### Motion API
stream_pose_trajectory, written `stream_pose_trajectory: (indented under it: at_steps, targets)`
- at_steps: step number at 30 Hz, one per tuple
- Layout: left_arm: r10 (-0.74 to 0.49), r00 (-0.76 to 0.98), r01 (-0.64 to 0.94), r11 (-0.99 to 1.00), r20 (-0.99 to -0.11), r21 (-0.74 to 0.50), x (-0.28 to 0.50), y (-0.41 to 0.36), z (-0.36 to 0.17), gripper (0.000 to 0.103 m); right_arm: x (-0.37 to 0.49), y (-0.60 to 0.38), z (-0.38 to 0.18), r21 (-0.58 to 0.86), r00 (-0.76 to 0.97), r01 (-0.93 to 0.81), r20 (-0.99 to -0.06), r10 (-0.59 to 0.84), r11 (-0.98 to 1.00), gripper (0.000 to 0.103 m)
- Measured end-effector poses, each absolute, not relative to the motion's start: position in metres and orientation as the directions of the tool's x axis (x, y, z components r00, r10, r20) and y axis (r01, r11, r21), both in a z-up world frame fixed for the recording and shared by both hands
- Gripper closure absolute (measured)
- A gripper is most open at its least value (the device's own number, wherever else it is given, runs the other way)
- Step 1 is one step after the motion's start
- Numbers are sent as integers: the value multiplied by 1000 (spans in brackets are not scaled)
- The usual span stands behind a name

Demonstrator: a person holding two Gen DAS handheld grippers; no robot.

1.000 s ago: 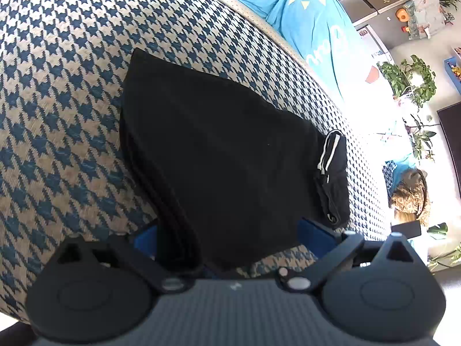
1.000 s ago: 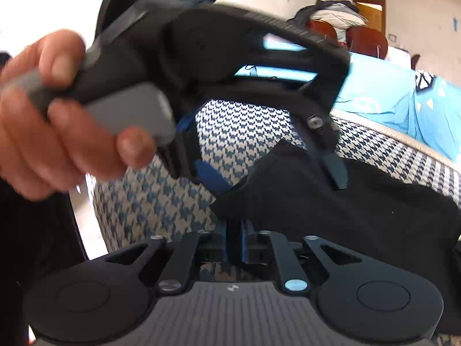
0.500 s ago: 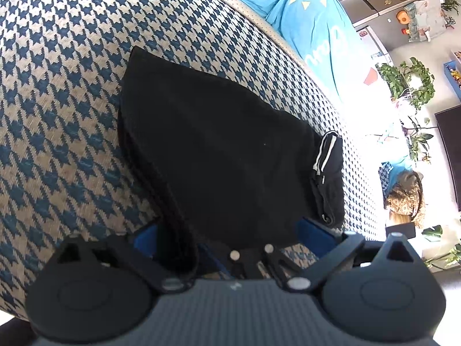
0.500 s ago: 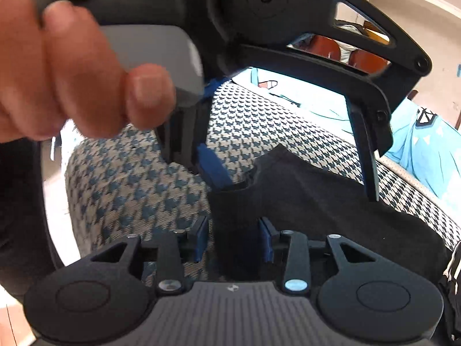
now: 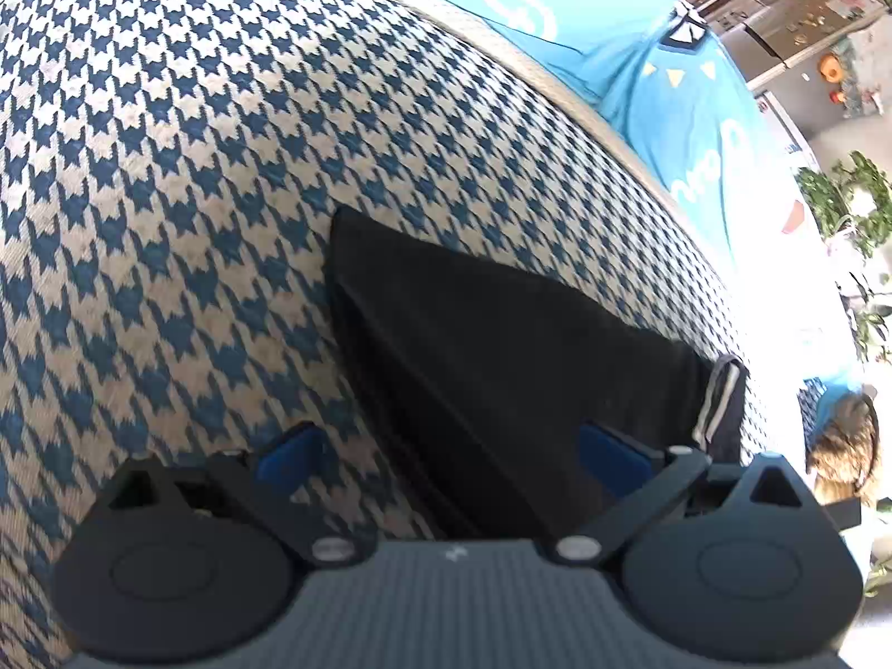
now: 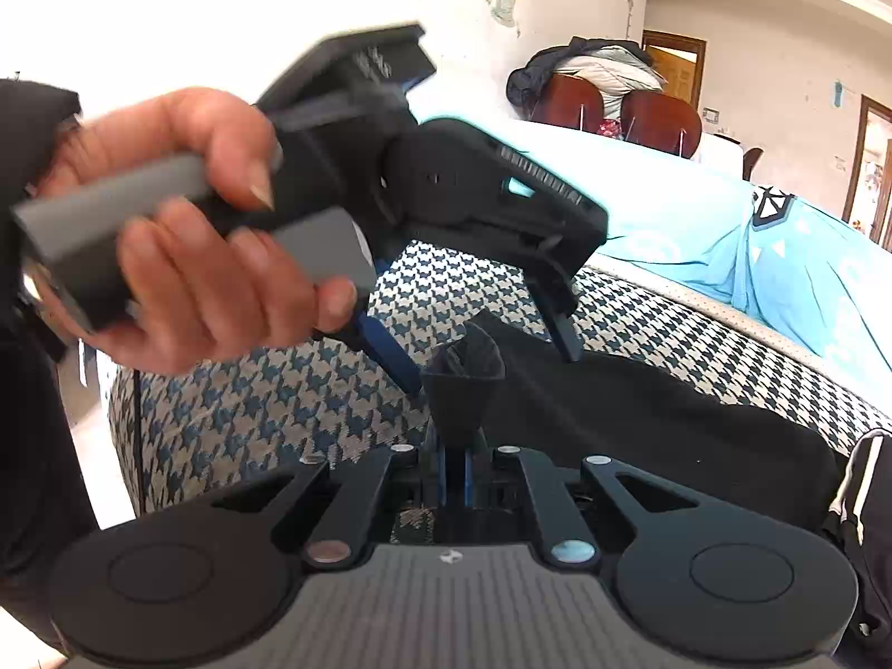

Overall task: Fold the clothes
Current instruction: 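Lift the bundle edge with the left gripper and fold it over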

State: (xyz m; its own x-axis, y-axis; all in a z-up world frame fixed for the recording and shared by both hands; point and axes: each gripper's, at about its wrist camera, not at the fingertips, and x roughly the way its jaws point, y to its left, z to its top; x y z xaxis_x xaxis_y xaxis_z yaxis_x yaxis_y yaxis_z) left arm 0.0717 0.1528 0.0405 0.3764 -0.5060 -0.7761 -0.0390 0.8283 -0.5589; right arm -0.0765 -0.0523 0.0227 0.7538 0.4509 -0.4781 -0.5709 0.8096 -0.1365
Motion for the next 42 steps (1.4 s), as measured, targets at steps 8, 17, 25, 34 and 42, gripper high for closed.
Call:
stream_pose_trajectory:
  at_steps: [8,17,25,34,42]
  targets:
    - [-448,409,-48,860,-795,-509,95,150,37,13,-74,-58,31,-132,760,-565,-466,452,814,96]
    - [-376,452,-68,890,-809,-451,101,140,37,45,-74,-59,33,-137,775,-548,-453,440,825,96]
    - [-334,496,-81,901,-802,-426,96,131,36,90,-76,-63,36,-150,787,-537,-445,428,830,96]
    - [-342,588,-31,896,-733,-442,80,110,55,94,-81,-80,41,-149,810,-503,-423,405,851,96]
    - [-335,608,-7,904,-720,-427,80,70,73,94,-88,-108,52,-137,849,-437,-388,358,889,96]
